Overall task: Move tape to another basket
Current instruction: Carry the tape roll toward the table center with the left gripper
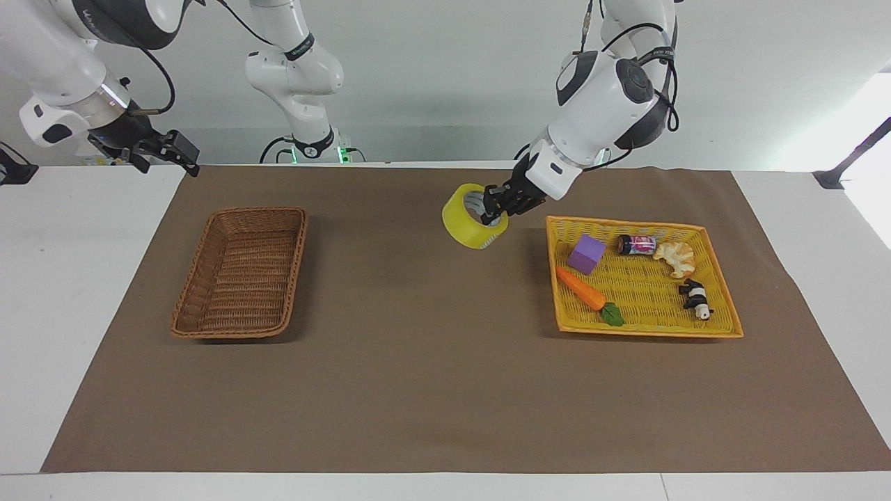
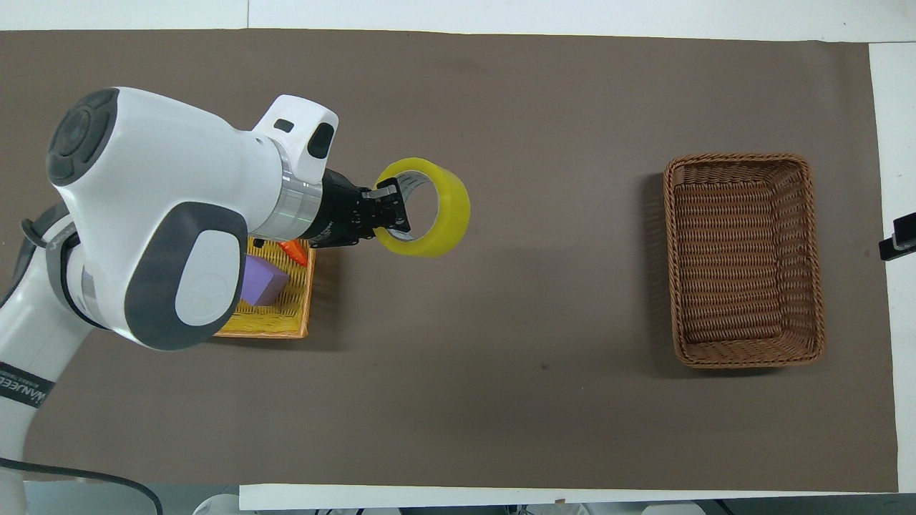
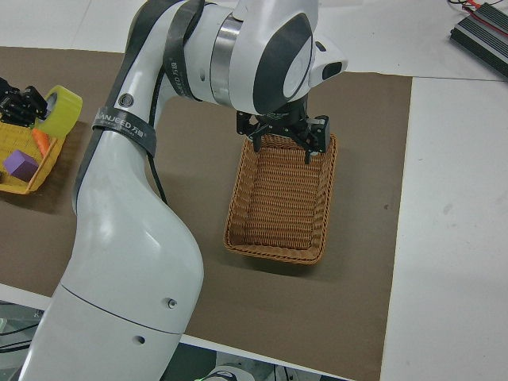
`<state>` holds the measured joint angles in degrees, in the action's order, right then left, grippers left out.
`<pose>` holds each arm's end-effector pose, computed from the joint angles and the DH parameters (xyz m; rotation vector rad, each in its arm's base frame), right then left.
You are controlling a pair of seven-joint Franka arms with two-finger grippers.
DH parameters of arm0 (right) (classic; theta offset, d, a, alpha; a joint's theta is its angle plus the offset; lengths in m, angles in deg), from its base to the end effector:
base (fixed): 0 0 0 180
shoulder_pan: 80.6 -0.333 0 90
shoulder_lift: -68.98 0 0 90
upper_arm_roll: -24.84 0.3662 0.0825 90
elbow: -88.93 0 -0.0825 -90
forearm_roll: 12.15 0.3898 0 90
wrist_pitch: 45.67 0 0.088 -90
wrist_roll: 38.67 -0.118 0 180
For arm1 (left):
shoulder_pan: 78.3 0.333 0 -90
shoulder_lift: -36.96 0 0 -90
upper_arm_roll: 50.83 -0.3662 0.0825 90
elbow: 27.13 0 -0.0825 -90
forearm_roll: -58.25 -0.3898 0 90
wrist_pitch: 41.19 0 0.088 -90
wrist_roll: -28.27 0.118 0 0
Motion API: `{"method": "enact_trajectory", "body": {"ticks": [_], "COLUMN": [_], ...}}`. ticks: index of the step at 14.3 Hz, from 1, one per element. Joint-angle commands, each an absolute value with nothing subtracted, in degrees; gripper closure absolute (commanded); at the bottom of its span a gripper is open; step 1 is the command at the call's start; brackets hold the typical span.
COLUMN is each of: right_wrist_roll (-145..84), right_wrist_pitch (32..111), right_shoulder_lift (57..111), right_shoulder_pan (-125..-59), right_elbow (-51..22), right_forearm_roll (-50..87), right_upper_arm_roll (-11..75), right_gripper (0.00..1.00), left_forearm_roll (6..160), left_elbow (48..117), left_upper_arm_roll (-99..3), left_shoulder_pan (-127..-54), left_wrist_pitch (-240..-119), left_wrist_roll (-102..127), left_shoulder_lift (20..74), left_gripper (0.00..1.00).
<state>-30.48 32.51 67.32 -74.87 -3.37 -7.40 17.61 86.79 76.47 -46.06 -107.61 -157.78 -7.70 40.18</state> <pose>0.5120 -0.1076 0.6457 -3.0001 0.1121 0.2986 0.4873 -0.3664 0.5668 2.6413 0.2942 -0.1789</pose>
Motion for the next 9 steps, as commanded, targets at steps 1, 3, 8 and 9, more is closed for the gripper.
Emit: {"method": "enact_trajectory", "body": {"ticks": [1,3,8,9], "right_wrist_roll": [-27.25,-28.03,-29.61,-30.67], "right_wrist_pitch": [32.47,33.34,44.40,45.47], "right_shoulder_lift": [65.64,65.03,62.13,62.21], "right_shoulder_pan": [-74.44,-74.80,-79.35,-79.98], "right_elbow": [-5.98,-7.91,-16.26,-18.01], "right_forearm_roll": [0.22,8.72,26.93,31.14], "right_upper_arm_roll": [17.63,17.63,18.07,18.07], "right_gripper": [0.00,0.00,0.00,0.00], "left_forearm_roll": [87.52,87.52,87.43,87.43], "left_elbow": [75.79,75.88,75.88,75.88], "left_upper_arm_roll": [-47.05,-47.05,-47.14,-47.14], "left_shoulder_pan": [-109.14,-108.97,-108.62,-108.62], "left_wrist_pitch": [-156.94,-156.94,-156.94,-156.94], "left_wrist_roll": [-8.65,-8.21,-8.65,-8.74], "left_shoulder_lift": [39.78,39.86,39.86,39.86], "left_gripper": [1.00,1.00,1.00,1.00]}}
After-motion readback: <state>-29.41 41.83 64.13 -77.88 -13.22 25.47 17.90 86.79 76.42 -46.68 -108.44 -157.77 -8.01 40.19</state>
